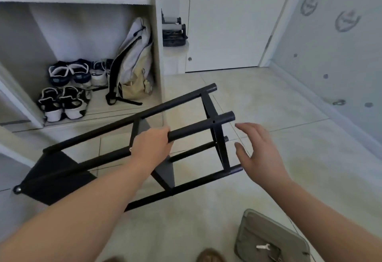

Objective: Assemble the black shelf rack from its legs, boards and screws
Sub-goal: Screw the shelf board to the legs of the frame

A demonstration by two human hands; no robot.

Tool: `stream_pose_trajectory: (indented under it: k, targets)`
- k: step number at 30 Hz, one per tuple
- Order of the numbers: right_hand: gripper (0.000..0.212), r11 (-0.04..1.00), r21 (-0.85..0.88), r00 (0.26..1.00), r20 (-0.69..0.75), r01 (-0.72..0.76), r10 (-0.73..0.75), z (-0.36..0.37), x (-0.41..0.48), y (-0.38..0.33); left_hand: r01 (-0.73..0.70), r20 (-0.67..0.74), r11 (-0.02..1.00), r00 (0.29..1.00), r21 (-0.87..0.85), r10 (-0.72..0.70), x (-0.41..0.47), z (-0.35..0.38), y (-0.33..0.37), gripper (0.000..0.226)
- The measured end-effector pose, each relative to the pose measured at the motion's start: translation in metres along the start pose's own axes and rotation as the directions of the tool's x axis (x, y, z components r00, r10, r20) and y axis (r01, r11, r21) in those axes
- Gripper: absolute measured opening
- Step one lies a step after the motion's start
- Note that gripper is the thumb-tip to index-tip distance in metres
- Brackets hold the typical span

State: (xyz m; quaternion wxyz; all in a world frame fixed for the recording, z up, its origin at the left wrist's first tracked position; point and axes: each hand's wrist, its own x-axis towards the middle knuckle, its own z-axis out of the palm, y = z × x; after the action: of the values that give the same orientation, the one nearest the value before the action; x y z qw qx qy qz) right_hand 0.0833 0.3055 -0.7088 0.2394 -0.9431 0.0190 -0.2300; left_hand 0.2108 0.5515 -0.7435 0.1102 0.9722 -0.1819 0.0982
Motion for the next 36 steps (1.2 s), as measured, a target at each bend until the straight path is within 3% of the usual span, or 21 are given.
stream_pose_trajectory:
  k: [2, 4, 9, 15, 19, 24, 28, 36]
  targets:
    - [0.05, 0.992, -0.094, 0.996, -0.036, 0.083, -0.086, 0.005, 0.002, 0.012, -0.017, 0.039, 0.999, 0.999, 0.038, 0.015, 0.004, 0.022, 0.003, 0.013]
    - [0.055, 0.987, -0.138, 0.996, 0.026, 0.088, -0.085, 0.016, 0.007, 0.025, -0.048, 0.072, 0.996, 0.996, 0.07, 0.043, 0.007, 0.044, 0.002, 0.013]
    - [0.062, 0.966, -0.234, 0.926, 0.329, -0.108, 0.184, 0.053, 0.014, 0.058, -0.12, 0.152, 0.989, 0.983, 0.091, 0.105, 0.014, 0.083, -0.008, 0.026]
    - [0.055, 0.959, -0.246, 0.827, 0.503, -0.141, 0.251, 0.097, 0.016, 0.081, -0.187, 0.304, 0.98, 0.94, 0.072, 0.157, 0.014, 0.113, -0.015, 0.03]
    - [0.05, 0.95, -0.234, 0.808, 0.507, -0.205, 0.299, 0.117, 0.018, 0.087, -0.19, 0.344, 0.981, 0.924, 0.041, 0.165, 0.016, 0.114, -0.018, 0.038]
    - [0.034, 0.94, -0.278, 0.783, 0.532, -0.195, 0.32, 0.125, 0.014, 0.092, -0.123, 0.538, 0.988, 0.829, -0.097, 0.156, -0.007, 0.113, -0.021, 0.042]
    - [0.031, 0.951, -0.261, 0.8, 0.53, -0.163, 0.283, 0.133, 0.012, 0.082, -0.078, 0.575, 0.986, 0.804, -0.147, 0.15, -0.019, 0.106, -0.033, 0.036]
    - [0.023, 0.928, -0.373, 0.764, 0.596, -0.01, 0.248, 0.151, 0.013, 0.037, 0.02, 0.66, 0.99, 0.747, -0.142, 0.079, -0.035, 0.085, -0.078, 0.023]
